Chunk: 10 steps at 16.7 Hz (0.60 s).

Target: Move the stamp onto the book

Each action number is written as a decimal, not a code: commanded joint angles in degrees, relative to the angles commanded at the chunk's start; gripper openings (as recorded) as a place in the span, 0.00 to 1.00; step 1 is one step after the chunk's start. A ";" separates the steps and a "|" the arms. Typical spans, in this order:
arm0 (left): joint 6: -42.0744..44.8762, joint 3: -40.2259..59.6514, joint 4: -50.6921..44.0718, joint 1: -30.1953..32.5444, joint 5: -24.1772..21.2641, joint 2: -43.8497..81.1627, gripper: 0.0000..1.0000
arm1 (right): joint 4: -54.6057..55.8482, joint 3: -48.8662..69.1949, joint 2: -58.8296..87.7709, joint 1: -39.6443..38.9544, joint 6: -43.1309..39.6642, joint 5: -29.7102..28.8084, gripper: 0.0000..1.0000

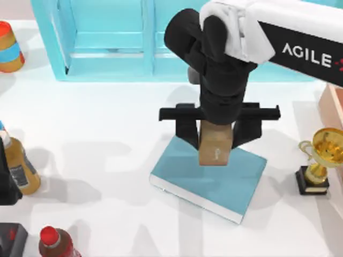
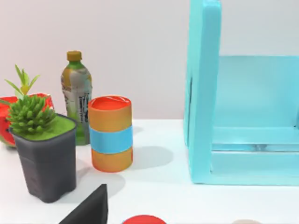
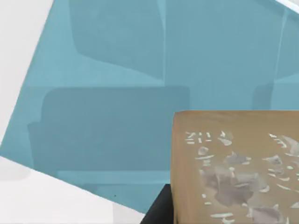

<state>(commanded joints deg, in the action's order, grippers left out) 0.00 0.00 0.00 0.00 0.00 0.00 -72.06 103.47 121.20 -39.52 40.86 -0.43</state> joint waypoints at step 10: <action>0.00 0.00 0.00 0.00 0.00 0.00 1.00 | 0.00 0.00 0.00 0.00 0.00 0.00 0.75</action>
<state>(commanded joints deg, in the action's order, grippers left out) 0.00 0.00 0.00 0.00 0.00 0.00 -72.06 103.47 121.20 -39.52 40.86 -0.43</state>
